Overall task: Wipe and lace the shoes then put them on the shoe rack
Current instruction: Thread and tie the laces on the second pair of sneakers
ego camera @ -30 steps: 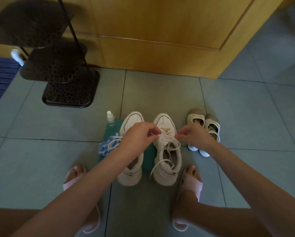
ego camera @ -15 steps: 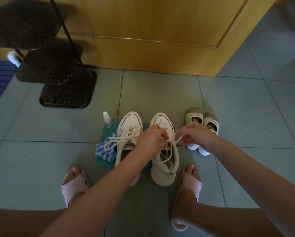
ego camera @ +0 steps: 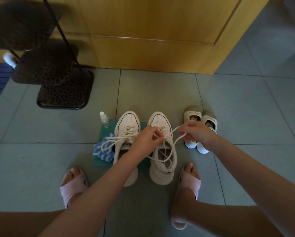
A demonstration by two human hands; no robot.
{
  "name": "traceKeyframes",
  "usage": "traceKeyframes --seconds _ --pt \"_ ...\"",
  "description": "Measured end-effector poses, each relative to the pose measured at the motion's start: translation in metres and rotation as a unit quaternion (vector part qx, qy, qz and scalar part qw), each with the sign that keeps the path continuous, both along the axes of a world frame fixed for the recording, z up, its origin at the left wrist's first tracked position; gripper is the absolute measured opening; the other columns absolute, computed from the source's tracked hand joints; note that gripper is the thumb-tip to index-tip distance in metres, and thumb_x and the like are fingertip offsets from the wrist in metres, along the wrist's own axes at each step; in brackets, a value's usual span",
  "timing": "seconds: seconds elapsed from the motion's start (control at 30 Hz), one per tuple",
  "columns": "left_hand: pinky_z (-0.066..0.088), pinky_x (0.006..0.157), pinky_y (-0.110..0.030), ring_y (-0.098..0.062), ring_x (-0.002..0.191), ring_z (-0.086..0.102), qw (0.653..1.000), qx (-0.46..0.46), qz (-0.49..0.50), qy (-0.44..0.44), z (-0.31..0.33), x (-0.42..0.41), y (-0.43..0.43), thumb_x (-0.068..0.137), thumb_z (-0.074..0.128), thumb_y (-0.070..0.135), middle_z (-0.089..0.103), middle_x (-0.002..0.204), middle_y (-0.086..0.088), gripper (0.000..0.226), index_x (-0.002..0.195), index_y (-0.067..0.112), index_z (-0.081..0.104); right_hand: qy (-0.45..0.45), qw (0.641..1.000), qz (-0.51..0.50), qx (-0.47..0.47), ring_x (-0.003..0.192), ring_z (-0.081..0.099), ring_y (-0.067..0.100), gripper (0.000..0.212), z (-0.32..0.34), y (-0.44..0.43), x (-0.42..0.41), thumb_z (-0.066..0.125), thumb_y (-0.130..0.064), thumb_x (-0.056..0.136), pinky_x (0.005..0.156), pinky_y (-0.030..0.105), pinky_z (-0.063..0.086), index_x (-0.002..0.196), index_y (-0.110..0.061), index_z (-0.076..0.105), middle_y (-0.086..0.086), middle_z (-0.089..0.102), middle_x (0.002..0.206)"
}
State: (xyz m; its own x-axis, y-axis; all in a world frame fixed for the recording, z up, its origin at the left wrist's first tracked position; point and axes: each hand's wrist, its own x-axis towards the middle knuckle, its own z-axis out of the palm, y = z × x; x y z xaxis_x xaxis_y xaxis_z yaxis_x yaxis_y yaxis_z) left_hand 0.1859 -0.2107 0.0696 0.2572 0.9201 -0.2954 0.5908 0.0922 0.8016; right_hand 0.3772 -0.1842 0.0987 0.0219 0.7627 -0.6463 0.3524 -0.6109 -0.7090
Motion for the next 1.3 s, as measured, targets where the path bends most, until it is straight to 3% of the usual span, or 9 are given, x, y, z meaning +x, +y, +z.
traceKeyframes --seconds 0.1,0.27,0.37,0.47,0.63,0.8,1.07,1.17,1.3 --pt "0.048 0.079 -0.025 -0.003 0.081 0.052 1.000 0.010 -0.011 0.009 0.001 -0.001 0.001 0.089 0.059 0.028 0.053 0.105 0.004 0.010 0.096 0.021 0.059 0.030 0.999 -0.019 0.007 0.048 0.061 0.013 0.009 -0.003 -0.003 -0.001 0.063 -0.011 0.087 0.046 0.020 0.053 0.082 -0.006 0.058 0.010 0.057 0.068" --pt "0.047 0.084 -0.029 -0.013 0.088 0.054 0.999 0.010 -0.033 0.040 0.004 0.006 0.002 0.093 0.052 0.026 0.047 0.106 0.001 0.017 0.103 0.014 0.060 -0.013 0.992 0.126 0.024 0.078 0.062 0.013 0.020 -0.016 -0.011 -0.001 0.070 -0.016 0.082 0.062 0.022 0.052 0.101 -0.009 0.067 0.004 0.066 0.089" --pt "0.039 0.068 -0.025 -0.016 0.077 0.046 0.999 -0.028 -0.034 -0.015 0.009 0.007 0.001 0.094 0.049 0.017 0.048 0.088 -0.005 0.010 0.089 0.014 0.058 -0.021 0.988 0.141 0.053 0.075 0.061 0.006 0.007 -0.021 -0.013 -0.006 0.072 -0.016 0.080 0.068 0.019 0.045 0.086 -0.015 0.070 -0.002 0.067 0.079" --pt "0.042 0.074 -0.022 -0.004 0.075 0.048 0.999 -0.028 -0.028 -0.016 0.006 0.005 0.002 0.091 0.055 0.020 0.047 0.090 0.005 0.004 0.094 0.017 0.055 -0.004 0.989 0.124 0.077 0.054 0.054 -0.005 0.007 -0.020 -0.013 -0.011 0.068 -0.008 0.082 0.052 0.009 0.041 0.078 -0.012 0.066 -0.005 0.060 0.064" --pt "0.051 0.075 -0.026 -0.008 0.081 0.055 0.999 0.030 0.032 -0.006 -0.001 0.004 0.002 0.079 0.069 0.028 0.050 0.102 0.005 0.022 0.096 0.023 0.055 0.023 0.992 0.111 0.053 0.070 0.057 0.009 0.008 -0.022 -0.009 -0.013 0.068 -0.006 0.082 0.064 0.017 0.046 0.079 -0.012 0.066 0.001 0.063 0.073" --pt "0.053 0.079 -0.029 -0.009 0.082 0.057 0.998 0.046 0.011 0.035 -0.003 0.010 0.000 0.083 0.066 0.024 0.057 0.100 0.003 0.013 0.095 0.020 0.062 0.042 0.991 0.120 0.046 0.082 0.057 0.013 0.007 -0.023 -0.011 -0.012 0.062 -0.010 0.085 0.077 0.025 0.044 0.081 -0.014 0.064 0.001 0.062 0.080" --pt "0.053 0.082 -0.030 -0.017 0.093 0.061 0.974 -0.088 0.132 -0.160 -0.006 0.001 0.001 0.090 0.057 0.023 0.062 0.096 0.004 0.003 0.092 0.021 0.057 0.057 0.996 0.057 0.032 0.082 0.062 0.021 0.019 -0.030 -0.011 -0.015 0.054 -0.011 0.091 0.073 0.028 0.052 0.102 0.002 0.062 0.011 0.064 0.088" --pt "0.051 0.087 -0.031 -0.016 0.095 0.061 0.957 -0.135 0.159 -0.203 -0.003 0.003 0.002 0.094 0.050 0.023 0.064 0.098 0.000 0.008 0.096 0.017 0.055 0.068 0.998 0.014 0.014 0.084 0.060 0.024 0.012 -0.033 -0.010 -0.015 0.055 -0.013 0.088 0.081 0.035 0.051 0.090 -0.004 0.064 0.011 0.065 0.086" --pt "0.047 0.089 -0.032 -0.016 0.085 0.059 0.918 -0.181 0.203 -0.288 0.005 0.006 0.006 0.097 0.045 0.017 0.063 0.083 0.000 0.013 0.097 0.009 0.055 0.137 0.989 -0.048 -0.009 0.073 0.056 0.016 0.013 -0.033 -0.012 -0.019 0.053 -0.011 0.089 0.071 0.026 0.045 0.079 -0.009 0.062 0.005 0.062 0.078"
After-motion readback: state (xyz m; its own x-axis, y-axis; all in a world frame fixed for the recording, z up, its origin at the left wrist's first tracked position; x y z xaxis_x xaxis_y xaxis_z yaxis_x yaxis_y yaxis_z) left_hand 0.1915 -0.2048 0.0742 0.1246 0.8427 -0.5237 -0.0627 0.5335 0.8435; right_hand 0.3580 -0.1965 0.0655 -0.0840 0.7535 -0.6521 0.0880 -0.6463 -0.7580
